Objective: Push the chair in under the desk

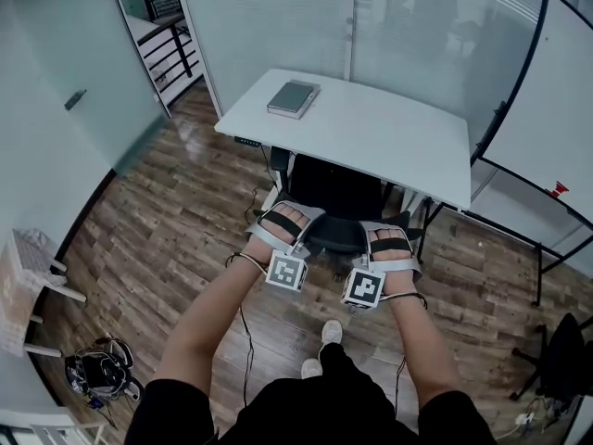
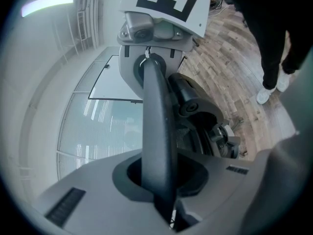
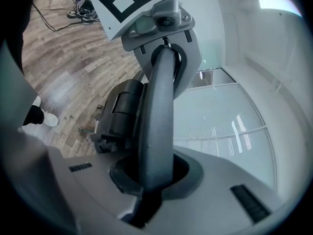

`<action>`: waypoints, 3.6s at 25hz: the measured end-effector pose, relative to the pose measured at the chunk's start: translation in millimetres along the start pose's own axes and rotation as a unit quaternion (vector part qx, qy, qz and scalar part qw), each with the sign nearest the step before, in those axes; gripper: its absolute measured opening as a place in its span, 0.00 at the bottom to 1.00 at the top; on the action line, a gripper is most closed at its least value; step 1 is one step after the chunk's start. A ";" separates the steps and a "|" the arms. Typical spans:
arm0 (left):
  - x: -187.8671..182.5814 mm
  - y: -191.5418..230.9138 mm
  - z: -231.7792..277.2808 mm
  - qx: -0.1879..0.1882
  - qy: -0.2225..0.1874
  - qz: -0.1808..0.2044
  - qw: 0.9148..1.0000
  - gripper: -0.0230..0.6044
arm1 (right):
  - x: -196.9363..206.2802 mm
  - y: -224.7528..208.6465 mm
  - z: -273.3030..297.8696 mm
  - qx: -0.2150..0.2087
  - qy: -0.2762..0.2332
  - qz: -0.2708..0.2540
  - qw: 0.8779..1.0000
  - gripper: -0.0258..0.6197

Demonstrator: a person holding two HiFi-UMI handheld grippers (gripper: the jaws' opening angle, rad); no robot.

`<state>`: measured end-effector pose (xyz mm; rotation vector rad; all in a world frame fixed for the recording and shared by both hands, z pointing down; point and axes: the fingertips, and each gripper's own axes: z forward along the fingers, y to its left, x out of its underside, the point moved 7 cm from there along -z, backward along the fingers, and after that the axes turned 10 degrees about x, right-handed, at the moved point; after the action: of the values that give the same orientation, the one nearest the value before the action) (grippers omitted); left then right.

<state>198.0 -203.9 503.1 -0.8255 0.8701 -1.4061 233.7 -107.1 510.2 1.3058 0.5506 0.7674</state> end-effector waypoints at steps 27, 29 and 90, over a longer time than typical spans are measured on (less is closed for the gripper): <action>71.2 59.1 109.8 -0.022 -0.020 0.016 0.999 0.13 | 19.8 -30.4 140.0 -0.006 0.001 0.010 1.000 0.09; 74.8 62.9 115.9 -0.018 -0.021 0.015 1.000 0.13 | 21.1 -32.1 147.7 -0.008 0.001 0.012 1.000 0.09; 178.9 34.2 -98.7 -0.087 -0.232 -0.628 0.737 0.06 | -80.4 -78.3 -30.2 0.108 0.014 0.585 0.804 0.05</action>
<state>122.9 -379.8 423.5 -2.0235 -0.1004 -2.0784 174.3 -155.6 422.8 1.8241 -0.2586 1.7690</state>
